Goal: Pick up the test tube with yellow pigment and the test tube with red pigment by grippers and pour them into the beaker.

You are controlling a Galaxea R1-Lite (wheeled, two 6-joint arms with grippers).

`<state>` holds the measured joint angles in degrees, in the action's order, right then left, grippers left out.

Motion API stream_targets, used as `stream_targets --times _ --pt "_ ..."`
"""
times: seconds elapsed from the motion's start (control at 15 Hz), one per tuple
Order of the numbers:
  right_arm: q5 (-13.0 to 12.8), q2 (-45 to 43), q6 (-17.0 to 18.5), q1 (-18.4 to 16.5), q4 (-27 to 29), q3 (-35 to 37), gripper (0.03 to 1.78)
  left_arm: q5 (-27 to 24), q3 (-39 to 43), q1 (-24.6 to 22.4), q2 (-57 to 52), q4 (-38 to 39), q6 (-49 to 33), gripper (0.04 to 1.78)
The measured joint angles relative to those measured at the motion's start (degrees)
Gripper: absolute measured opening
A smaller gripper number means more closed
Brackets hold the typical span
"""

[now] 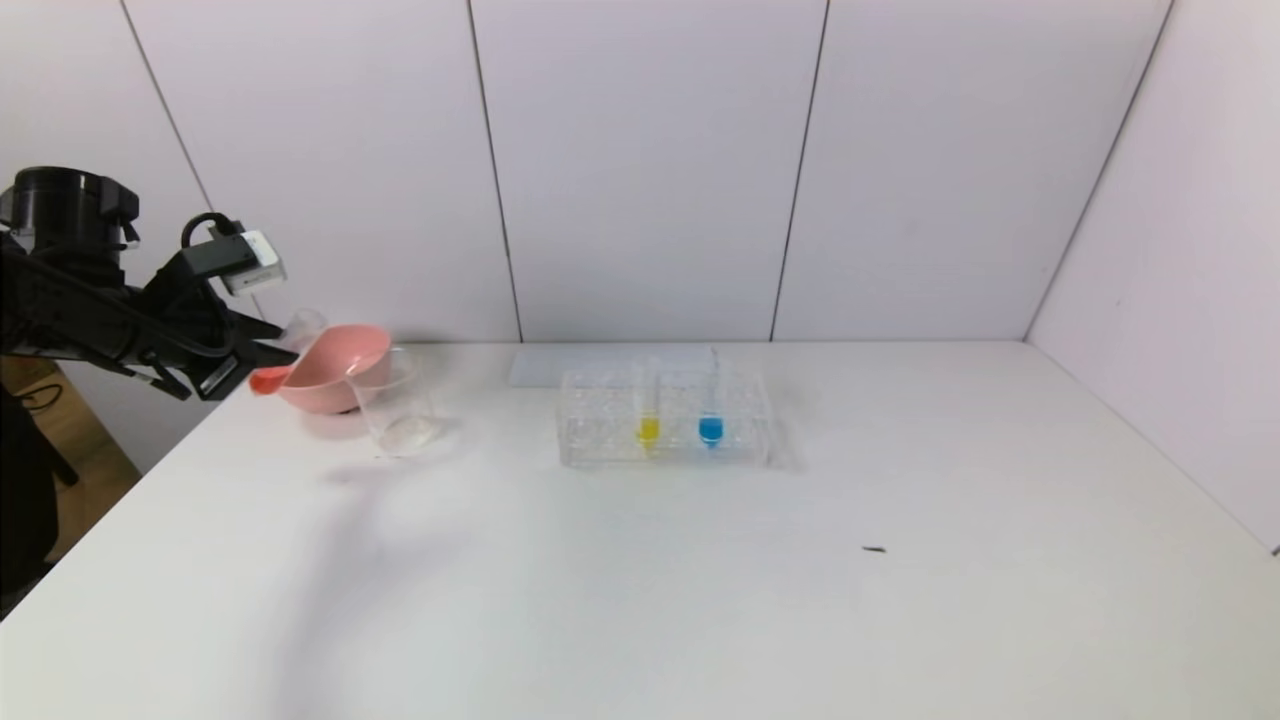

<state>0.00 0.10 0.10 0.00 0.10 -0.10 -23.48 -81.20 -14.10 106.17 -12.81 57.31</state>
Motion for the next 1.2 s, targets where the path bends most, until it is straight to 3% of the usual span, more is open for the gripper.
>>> stream_targets --times 0.4,1.2 --pt "0.0 0.0 0.0 0.0 0.0 0.0 1.7 0.0 -5.3 -0.4 1.5 -8.5 5.4 0.44" --pt "0.0 0.0 0.0 0.0 0.0 0.0 1.7 0.6 -11.3 -1.1 4.9 -12.8 9.7 0.44"
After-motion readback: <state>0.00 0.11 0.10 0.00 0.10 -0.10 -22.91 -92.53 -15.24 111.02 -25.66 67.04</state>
